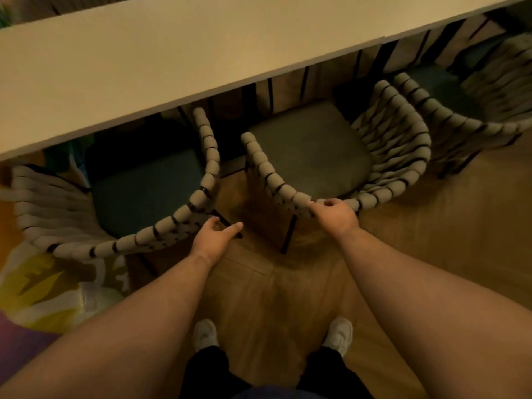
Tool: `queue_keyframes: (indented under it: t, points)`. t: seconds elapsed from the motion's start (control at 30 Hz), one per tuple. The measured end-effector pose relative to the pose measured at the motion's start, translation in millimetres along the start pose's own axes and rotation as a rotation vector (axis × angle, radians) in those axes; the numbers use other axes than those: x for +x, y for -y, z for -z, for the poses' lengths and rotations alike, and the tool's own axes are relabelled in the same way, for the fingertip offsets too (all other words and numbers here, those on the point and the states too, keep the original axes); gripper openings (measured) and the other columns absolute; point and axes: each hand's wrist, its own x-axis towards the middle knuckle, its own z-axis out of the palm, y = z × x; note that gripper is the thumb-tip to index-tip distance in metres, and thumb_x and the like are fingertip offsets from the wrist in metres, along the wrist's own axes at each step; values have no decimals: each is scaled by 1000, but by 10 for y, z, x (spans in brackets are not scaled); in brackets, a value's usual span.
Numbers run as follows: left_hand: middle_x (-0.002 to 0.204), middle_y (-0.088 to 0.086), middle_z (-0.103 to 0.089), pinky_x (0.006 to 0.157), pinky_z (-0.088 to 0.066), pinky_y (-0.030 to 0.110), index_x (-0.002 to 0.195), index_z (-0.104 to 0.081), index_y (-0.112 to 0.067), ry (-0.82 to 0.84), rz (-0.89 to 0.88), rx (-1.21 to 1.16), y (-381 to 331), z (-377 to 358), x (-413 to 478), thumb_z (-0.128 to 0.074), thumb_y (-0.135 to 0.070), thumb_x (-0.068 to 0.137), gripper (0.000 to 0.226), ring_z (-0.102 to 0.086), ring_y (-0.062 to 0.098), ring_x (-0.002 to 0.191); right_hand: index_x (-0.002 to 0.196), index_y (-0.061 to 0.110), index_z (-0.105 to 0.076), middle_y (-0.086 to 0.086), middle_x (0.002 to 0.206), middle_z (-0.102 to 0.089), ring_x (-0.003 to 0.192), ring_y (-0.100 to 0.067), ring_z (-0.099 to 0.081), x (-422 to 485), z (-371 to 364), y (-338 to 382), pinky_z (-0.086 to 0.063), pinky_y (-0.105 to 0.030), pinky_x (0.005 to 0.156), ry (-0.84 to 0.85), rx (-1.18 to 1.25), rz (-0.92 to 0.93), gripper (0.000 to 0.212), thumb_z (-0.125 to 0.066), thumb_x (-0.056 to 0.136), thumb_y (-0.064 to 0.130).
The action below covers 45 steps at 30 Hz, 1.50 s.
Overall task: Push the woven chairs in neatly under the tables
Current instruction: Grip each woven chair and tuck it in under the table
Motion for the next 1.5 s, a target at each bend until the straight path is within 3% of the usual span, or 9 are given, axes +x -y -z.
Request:
queue_keyframes:
  t: [0.33, 0.57, 0.77, 0.9, 1.0, 1.17, 1.27, 1.4, 1.5]
  points:
    - [161, 6, -46, 120, -37, 49, 165, -33, -26, 33, 263, -492, -484, -1903, -89, -80, -53, 90, 92, -43, 33, 148, 163, 20, -43, -12, 161, -48, 143, -39, -49, 879, 1440, -756, -47, -55, 115, 13, 105, -102, 86, -70, 94, 64]
    - [158, 7, -51, 118, -41, 46, 165, -33, -22, 24, 340, -594, -797, -2416, 346, -82, -50, 90, 94, -51, 32, 141, 160, 15, -44, -12, 157, -55, 139, -35, -56, 1601, 1885, -706, -49, -44, 111, -6, -74, -93, 80, -71, 98, 57]
    - [139, 3, -65, 114, -47, 55, 153, -49, -22, -58, 404, -613, -930, -2711, 705, -89, -65, 51, 118, -60, 31, 126, 166, 19, -34, -14, 155, -56, 133, -37, -60, 2038, 2166, -593, -55, -45, 104, -80, -181, -101, 88, -69, 96, 61]
    - [134, 8, -66, 107, -53, 52, 149, -53, -14, -142, 473, -642, -1126, -2896, 657, -88, -52, 79, 87, -63, 33, 120, 158, 25, -45, -13, 148, -55, 121, -39, -65, 2334, 2289, -646, -61, -51, 95, -88, -242, -140, 93, -75, 82, 72]
    - [130, 8, -69, 96, -60, 54, 146, -54, -20, -206, 495, -750, -1219, -3080, 646, -93, -53, 73, 89, -67, 33, 113, 155, 21, -45, -16, 148, -51, 128, -42, -59, 2539, 2385, -668, -58, -54, 100, -124, -236, -152, 84, -79, 88, 59]
    - [118, 10, -73, 87, -63, 62, 135, -59, -19, -412, 526, -941, -1261, -3415, 731, -98, -37, 74, 74, -73, 35, 103, 139, 21, -36, -24, 138, -58, 116, -47, -64, 2897, 2481, -788, -61, -61, 91, -189, 76, -356, 87, -94, 78, 43]
    - [114, 15, -77, 89, -62, 59, 121, -72, -15, -376, 572, -1051, -1274, -3528, 780, -90, -24, 86, 41, -74, 37, 100, 146, 21, -37, -20, 135, -57, 113, -44, -63, 2996, 2463, -860, -62, -59, 80, -83, 312, -500, 87, -94, 82, 34]
    - [100, 16, -71, 81, -56, 54, 99, -68, -13, -415, 602, -1178, -1308, -3621, 819, -63, -1, 102, 13, -69, 34, 88, 127, 14, -62, -16, 109, -69, 95, -39, -70, 3003, 2392, -896, -60, -60, 80, 202, 598, -592, 25, -69, 104, 16]
    - [109, 20, -72, 81, -58, 55, 106, -71, -11, -476, 567, -1277, -1302, -3669, 859, -59, 3, 100, 20, -71, 37, 93, 109, 12, -62, -21, 106, -69, 93, -42, -70, 2997, 2349, -891, -56, -63, 96, 211, 771, -611, 17, -57, 104, -3]
